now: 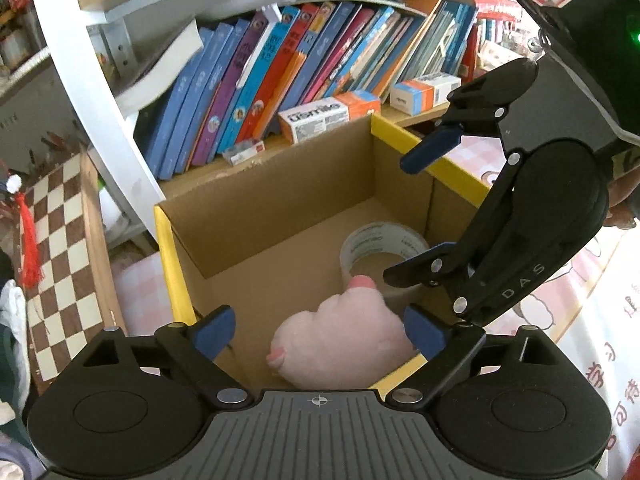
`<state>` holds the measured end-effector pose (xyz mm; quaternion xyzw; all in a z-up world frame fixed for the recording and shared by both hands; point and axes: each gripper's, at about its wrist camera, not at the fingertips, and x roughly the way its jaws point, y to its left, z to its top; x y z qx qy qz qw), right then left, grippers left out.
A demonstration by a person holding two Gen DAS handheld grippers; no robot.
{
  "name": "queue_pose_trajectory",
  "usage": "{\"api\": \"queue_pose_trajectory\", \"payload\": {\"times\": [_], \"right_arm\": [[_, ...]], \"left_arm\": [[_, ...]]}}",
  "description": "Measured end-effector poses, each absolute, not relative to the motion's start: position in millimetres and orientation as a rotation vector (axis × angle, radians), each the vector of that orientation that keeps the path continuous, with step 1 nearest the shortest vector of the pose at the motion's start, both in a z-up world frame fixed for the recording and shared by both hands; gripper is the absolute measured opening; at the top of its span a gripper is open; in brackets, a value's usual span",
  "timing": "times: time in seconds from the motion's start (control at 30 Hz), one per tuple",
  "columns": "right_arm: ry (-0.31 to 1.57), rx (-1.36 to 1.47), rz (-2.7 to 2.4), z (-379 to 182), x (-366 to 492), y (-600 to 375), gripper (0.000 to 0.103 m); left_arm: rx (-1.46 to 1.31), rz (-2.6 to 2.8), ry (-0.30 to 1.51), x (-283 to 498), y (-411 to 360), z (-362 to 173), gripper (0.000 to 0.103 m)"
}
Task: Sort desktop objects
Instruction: 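Open the left gripper to drop the pig while the right gripper drops the tape roll into the box, then move both grippers back from the box toward the remaining table objects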
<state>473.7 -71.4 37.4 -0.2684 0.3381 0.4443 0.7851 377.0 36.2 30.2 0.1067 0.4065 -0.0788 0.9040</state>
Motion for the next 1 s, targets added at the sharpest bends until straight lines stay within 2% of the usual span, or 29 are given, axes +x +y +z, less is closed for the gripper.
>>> {"api": "queue_pose_trajectory", "payload": {"times": [0.57, 1.0], "right_arm": [[0.599, -0.483, 0.815, 81.8, 415.9, -113.7, 0.094], [0.525, -0.377, 0.711, 98.0, 317.3, -150.8, 0.095]], "left_arm": [[0.170, -0.107, 0.675, 301.5, 40.0, 68.2, 0.097], [0.150, -0.064, 0.576, 213.7, 32.8, 80.6, 0.097]]}}
